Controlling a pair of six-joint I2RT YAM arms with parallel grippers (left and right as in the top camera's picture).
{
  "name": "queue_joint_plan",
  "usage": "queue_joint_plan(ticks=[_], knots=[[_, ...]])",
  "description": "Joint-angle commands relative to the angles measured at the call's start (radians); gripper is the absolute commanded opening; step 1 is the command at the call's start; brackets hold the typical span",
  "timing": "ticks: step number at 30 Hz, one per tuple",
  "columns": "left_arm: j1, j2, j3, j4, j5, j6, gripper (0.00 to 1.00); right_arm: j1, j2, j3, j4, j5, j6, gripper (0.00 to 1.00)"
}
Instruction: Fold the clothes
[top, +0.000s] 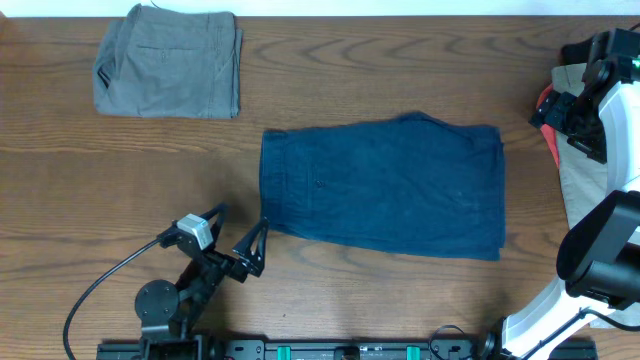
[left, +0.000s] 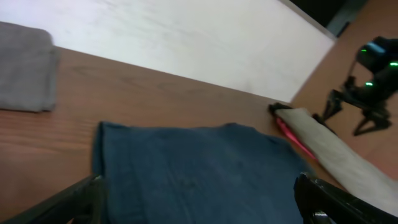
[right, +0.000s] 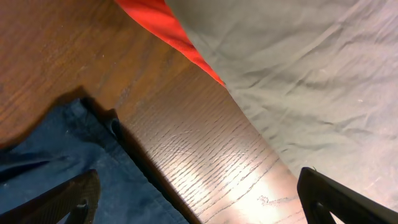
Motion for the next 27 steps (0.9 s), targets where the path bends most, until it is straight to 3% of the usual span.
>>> queue_joint_plan(ticks=[1, 7, 10, 14, 17, 27], knots=[[0.004, 0.055, 0.115, -0.006, 0.052, -0.013, 0.98, -0.002, 0.0, 0.016, 0.0, 0.013, -0.012, 0.99], [0.004, 0.369, 0.359, -0.155, 0.053, 0.053, 0.98, -0.002, 0.0, 0.016, 0.0, 0.013, -0.012, 0.99], [0.004, 0.6, 0.542, -0.375, 0.029, 0.166, 0.98, -0.002, 0.0, 0.016, 0.0, 0.013, -0.012, 0.99], [0.004, 0.896, 0.788, -0.721, -0.141, 0.27, 0.98, -0.002, 0.0, 0.016, 0.0, 0.013, -0.012, 0.99], [0.004, 1.108, 0.937, -0.89, -0.235, 0.288, 0.98, -0.002, 0.0, 0.016, 0.0, 0.013, -0.012, 0.99], [0.004, 1.494, 0.99, -0.79, -0.233, 0.28, 0.98, -0.002, 0.0, 0.016, 0.0, 0.013, -0.012, 0.99]])
